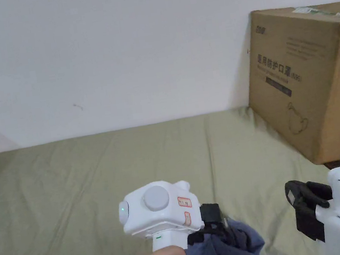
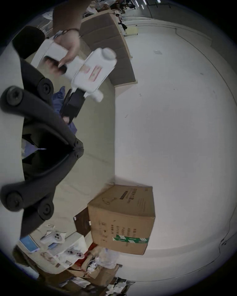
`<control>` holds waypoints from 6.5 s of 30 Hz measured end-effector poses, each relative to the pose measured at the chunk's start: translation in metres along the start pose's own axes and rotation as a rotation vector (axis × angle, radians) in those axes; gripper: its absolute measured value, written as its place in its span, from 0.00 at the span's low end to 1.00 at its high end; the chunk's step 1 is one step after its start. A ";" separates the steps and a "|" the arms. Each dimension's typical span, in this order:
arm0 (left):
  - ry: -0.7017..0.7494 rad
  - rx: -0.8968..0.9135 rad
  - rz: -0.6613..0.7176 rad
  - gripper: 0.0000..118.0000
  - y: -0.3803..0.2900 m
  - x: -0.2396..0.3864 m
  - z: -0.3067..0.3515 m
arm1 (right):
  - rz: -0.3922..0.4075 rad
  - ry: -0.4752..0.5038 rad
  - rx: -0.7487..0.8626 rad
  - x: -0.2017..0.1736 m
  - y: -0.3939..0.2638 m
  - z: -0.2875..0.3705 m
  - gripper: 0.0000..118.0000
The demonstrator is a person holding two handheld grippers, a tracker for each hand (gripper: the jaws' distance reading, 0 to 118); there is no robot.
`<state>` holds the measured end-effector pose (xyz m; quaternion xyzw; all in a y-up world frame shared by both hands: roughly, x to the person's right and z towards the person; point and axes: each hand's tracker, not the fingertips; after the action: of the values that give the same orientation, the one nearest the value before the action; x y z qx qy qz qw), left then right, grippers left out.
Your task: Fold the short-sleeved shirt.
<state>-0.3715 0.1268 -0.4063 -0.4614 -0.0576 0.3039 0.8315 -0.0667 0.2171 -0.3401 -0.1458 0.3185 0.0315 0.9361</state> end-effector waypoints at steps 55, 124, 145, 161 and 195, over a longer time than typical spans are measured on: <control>0.276 0.266 0.058 0.04 -0.080 -0.147 0.067 | -0.236 0.023 -0.545 0.068 -0.095 -0.148 0.08; 0.372 0.965 -0.363 0.03 0.201 0.042 0.316 | 0.154 -0.260 0.172 0.078 0.347 -0.155 0.02; 0.431 0.151 0.085 0.03 -0.042 -0.230 0.119 | -0.242 0.086 -0.843 0.046 -0.116 -0.149 0.02; 0.494 0.205 0.279 0.21 -0.133 -0.265 0.214 | -0.160 0.310 -0.960 -0.063 -0.151 -0.099 0.08; 0.544 0.304 0.379 0.87 -0.138 -0.282 0.220 | -0.417 -0.072 -0.132 0.037 -0.060 0.003 0.00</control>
<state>-0.6195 0.0769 -0.1191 -0.3991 0.2980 0.3238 0.8044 -0.0258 0.1599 -0.3450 -0.2682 0.2450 -0.1366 0.9216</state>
